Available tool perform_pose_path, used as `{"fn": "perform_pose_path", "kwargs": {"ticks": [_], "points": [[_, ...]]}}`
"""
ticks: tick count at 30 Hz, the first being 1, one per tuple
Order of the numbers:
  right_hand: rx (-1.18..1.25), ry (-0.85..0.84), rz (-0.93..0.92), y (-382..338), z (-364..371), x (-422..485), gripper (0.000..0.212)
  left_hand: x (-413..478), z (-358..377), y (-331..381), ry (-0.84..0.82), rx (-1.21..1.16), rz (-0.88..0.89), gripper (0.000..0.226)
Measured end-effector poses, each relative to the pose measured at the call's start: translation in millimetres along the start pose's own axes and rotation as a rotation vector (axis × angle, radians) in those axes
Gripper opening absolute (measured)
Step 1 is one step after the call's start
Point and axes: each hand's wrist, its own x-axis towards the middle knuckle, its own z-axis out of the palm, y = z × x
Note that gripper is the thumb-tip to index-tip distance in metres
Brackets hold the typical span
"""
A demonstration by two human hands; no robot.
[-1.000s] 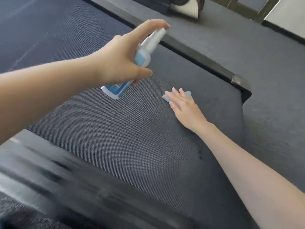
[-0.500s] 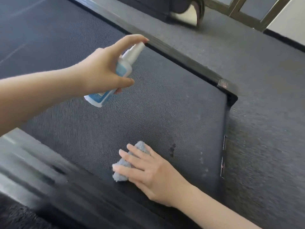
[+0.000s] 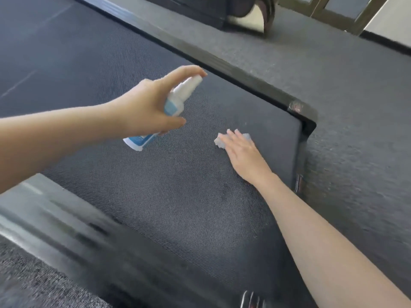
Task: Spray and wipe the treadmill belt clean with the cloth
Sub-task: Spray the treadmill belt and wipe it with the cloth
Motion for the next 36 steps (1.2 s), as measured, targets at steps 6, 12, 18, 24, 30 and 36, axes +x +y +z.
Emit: {"fn": "perform_pose_path", "kwargs": {"ticks": [6,12,18,24,30,36], "points": [[-0.057,0.018,0.290,39.5,-11.4,26.4,0.044,-6.1,12.9,-28.8,-0.021,0.024,0.052,0.076],[0.131,-0.034,-0.160,-59.2,-4.9,-22.0,0.042,-7.5,12.2,-26.6,0.009,-0.076,0.054,0.072],[0.106,-0.169,-0.591,-112.9,-3.8,-133.1,0.039,-12.4,14.2,-21.5,-0.006,-0.069,0.090,0.071],[-0.033,-0.149,-0.611,-69.0,-6.5,-153.3,0.040,-15.6,26.6,-20.9,-0.033,-0.081,0.114,0.071],[0.018,-0.056,-0.160,17.0,-12.4,-93.9,0.044,-15.3,45.1,-16.3,-0.056,-0.069,0.143,0.076],[0.136,0.006,0.246,92.4,-27.4,-55.7,0.043,-14.6,64.7,-8.9,-0.090,-0.006,0.211,0.077]]}}
